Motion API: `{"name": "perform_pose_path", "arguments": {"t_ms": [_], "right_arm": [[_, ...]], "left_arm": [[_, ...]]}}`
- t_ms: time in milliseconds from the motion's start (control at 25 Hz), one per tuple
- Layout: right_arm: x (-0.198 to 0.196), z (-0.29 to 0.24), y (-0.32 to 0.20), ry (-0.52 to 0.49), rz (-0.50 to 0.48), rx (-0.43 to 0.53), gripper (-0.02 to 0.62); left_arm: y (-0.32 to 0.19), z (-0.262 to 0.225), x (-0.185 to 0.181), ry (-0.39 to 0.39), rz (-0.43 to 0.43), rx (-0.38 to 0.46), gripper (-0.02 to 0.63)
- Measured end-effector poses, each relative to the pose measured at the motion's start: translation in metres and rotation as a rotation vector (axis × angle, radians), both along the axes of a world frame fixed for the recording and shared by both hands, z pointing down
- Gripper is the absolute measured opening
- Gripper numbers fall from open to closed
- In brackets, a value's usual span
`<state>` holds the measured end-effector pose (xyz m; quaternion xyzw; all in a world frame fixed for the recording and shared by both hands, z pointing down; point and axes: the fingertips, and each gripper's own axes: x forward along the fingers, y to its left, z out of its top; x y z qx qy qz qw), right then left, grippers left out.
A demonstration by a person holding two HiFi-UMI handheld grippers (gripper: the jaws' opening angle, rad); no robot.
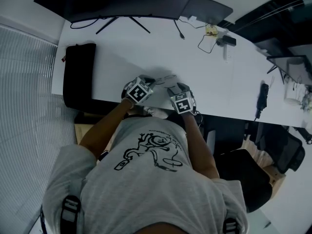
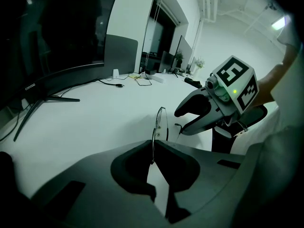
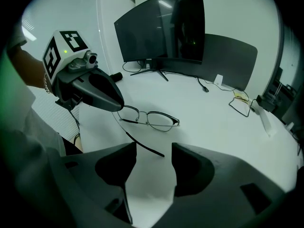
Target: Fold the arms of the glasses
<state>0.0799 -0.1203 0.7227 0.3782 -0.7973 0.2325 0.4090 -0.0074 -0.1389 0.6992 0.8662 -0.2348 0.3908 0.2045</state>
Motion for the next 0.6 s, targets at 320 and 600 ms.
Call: {"name": "perform_pose_path", "arguments": {"t_ms": [320,600], "right_arm": [[0.003,0.003,-0.008,-0.001,0.017,-0.002,0.242],[0.005,0.003,-0.016,-0.001,0.023,0.001,0.242]], "left_arm": [[0.001,0.000,0.002,-0.003,0.014,-0.007,0.032],[0.002,-0.003,0.005,0.002,0.025,-0.017,0.032]]}}
